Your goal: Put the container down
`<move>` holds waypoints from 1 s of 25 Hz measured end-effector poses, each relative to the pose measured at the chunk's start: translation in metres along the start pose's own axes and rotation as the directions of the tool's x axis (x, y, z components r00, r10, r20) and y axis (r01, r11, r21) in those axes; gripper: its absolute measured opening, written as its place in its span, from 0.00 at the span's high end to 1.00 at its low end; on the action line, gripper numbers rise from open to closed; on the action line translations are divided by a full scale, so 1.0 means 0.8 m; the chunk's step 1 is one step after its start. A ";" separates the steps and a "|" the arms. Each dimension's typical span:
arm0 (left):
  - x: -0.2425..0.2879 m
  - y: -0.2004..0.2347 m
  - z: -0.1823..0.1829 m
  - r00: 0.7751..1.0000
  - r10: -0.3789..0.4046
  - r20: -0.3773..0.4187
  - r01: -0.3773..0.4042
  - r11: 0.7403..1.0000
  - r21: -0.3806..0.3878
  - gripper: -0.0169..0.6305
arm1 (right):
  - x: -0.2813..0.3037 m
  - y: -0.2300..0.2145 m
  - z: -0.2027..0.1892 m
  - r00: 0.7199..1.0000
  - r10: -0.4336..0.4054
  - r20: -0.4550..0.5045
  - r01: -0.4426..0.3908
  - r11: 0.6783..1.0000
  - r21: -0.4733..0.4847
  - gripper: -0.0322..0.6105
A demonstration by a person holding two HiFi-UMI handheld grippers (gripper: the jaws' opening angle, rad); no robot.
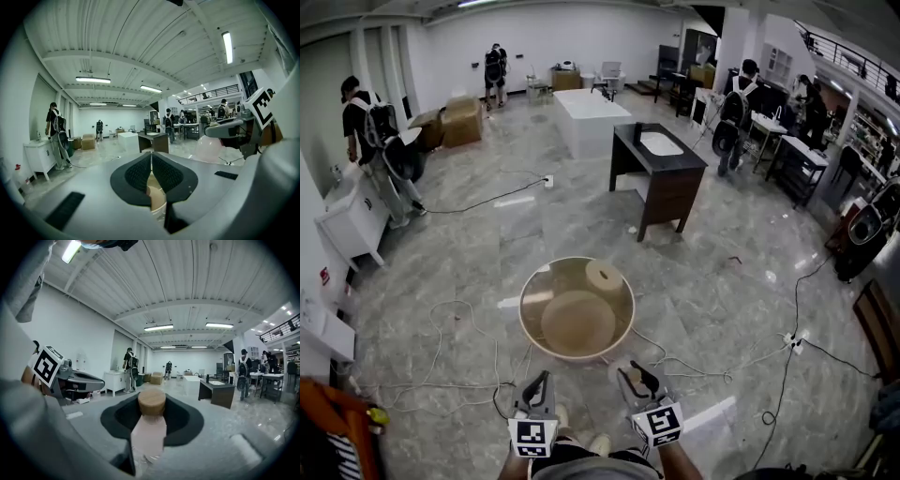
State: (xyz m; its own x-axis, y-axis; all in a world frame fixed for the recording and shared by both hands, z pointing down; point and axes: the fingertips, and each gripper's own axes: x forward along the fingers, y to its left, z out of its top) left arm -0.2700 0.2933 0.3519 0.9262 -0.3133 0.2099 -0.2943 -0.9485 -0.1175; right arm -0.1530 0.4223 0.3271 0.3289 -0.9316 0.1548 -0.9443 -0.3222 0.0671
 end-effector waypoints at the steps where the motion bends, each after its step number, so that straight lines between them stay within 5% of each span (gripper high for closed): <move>1: 0.000 -0.003 0.000 1.000 -0.002 0.002 0.002 1.000 -0.001 0.93 | -0.002 -0.001 0.000 1.000 0.001 0.002 -0.001 1.000 -0.002 0.75; 12: 0.040 -0.013 0.002 1.000 -0.012 0.003 0.012 1.000 -0.010 0.93 | 0.013 -0.034 -0.010 1.000 -0.003 -0.005 0.003 1.000 -0.001 0.75; 25: 0.198 0.049 0.012 1.000 0.005 -0.025 -0.006 1.000 -0.025 0.93 | 0.160 -0.118 -0.002 1.000 0.030 -0.008 -0.030 1.000 -0.005 0.75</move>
State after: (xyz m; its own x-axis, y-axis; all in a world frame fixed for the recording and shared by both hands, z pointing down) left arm -0.1329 0.2073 0.3714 0.9183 -0.3195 0.2337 -0.3057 -0.9475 -0.0944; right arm -0.0218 0.3339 0.3419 0.3002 -0.9396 0.1643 -0.9538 -0.2930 0.0668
